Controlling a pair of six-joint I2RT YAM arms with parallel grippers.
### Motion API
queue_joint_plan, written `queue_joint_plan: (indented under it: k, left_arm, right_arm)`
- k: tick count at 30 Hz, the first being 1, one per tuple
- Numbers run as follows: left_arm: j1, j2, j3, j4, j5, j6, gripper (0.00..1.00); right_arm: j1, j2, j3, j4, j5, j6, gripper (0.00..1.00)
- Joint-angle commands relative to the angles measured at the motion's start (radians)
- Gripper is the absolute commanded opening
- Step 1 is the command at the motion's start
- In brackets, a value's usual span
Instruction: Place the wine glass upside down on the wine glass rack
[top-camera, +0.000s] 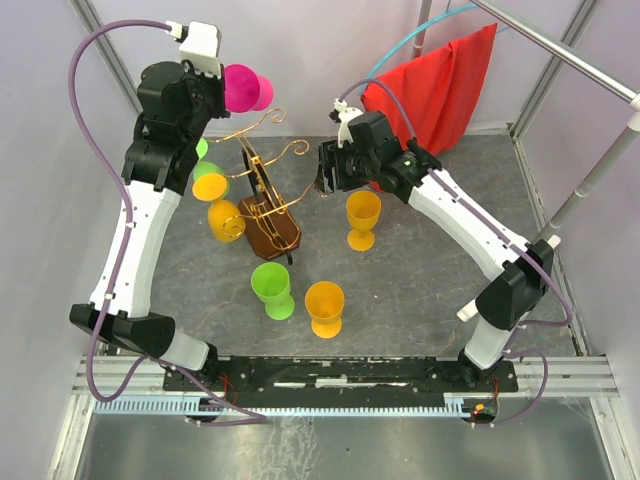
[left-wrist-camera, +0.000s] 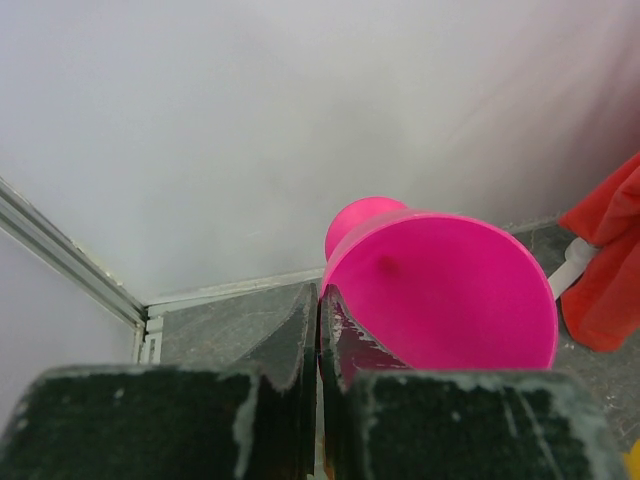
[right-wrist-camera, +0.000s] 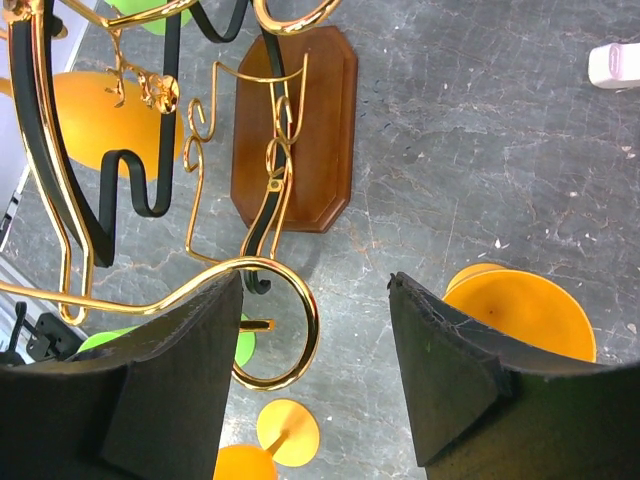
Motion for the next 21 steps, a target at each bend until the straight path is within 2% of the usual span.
queue_joint_plan:
  k: [1,21]
  left_arm:
    - [0.006,-0.038,-0.001,0.065,0.026,-0.036,0.03]
    - [0.009,-0.04,-0.012,0.071,0.042,-0.029,0.03]
  right_arm:
    - [0.029,-0.052,-0.022,-0.023,0.01,-0.002,0.68]
    - [0.168,-0.104,-0.106,-0.019,0.074,0.028,0.67]
